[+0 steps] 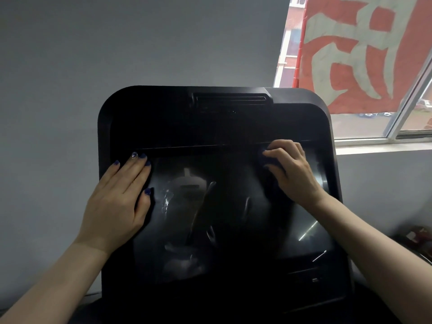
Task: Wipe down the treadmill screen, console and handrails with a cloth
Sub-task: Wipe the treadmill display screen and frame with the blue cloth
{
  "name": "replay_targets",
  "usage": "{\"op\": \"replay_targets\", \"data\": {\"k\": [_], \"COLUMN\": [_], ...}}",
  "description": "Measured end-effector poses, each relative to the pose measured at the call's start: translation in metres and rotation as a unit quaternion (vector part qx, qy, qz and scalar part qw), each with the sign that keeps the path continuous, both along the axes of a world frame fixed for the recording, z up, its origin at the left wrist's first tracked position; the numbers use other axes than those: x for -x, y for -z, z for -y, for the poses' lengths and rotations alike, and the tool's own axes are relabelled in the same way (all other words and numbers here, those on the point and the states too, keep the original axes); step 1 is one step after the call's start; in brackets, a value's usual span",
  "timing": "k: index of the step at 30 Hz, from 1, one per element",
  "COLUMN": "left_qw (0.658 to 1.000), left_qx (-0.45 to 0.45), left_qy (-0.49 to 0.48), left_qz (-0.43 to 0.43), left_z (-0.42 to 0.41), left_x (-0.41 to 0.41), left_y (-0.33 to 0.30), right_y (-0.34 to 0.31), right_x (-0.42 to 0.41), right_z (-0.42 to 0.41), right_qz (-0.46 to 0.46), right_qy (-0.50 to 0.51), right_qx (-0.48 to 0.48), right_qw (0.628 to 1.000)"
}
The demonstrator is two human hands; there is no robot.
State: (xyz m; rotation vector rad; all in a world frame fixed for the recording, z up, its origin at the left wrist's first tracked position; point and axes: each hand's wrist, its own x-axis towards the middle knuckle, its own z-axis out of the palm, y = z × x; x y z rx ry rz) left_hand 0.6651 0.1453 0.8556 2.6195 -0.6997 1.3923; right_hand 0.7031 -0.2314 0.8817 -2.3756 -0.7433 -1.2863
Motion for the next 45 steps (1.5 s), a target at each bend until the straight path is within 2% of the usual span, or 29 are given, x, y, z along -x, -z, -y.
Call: {"op": "replay_targets", "data": {"k": [4,10,15,22,25,29,35,40,45], "left_qw": [1.000,1.000,1.000,1.000,1.000,0.999,0.999,0.999,0.999], "left_qx": [0.001,0.001,0.002,0.004,0.001,-0.002,0.005,0.007,0.009], "left_qy": [-0.001,-0.003,-0.004,0.001,-0.012,-0.017,-0.014,-0.015,-0.013], "left_qz": [-0.007,-0.009,-0.014,-0.022,-0.023,-0.031,-0.035,-0.036,-0.041], "left_z": [0.000,0.000,-0.001,-0.004,-0.014,-0.015,-0.016,-0.016,-0.017], "left_x": [0.001,0.001,0.001,0.004,0.008,0.007,0.009,0.008,0.008], "left_y": [-0.001,-0.001,-0.001,-0.002,0.002,0.005,0.007,0.008,0.009], "right_y": [-0.006,-0.005,-0.011,-0.014,-0.016,-0.013,-0.016,-0.018,-0.016], "right_x": [-0.009,-0.003,-0.012,-0.004,-0.006,-0.010,-0.007,-0.013,-0.006], "right_z": [-0.026,-0.008,-0.033,-0.025,-0.023,-0.047,-0.042,-0.067,-0.062], "right_qz": [0.002,-0.018,0.021,-0.032,-0.015,0.002,-0.014,0.004,-0.010], "right_qy": [0.026,-0.004,0.012,-0.010,-0.017,-0.002,-0.041,-0.005,-0.064], "right_qx": [-0.045,0.023,-0.040,-0.009,-0.006,-0.047,0.040,-0.025,0.050], "right_qw": [0.999,1.000,0.999,0.999,1.000,0.999,0.998,1.000,0.997]}}
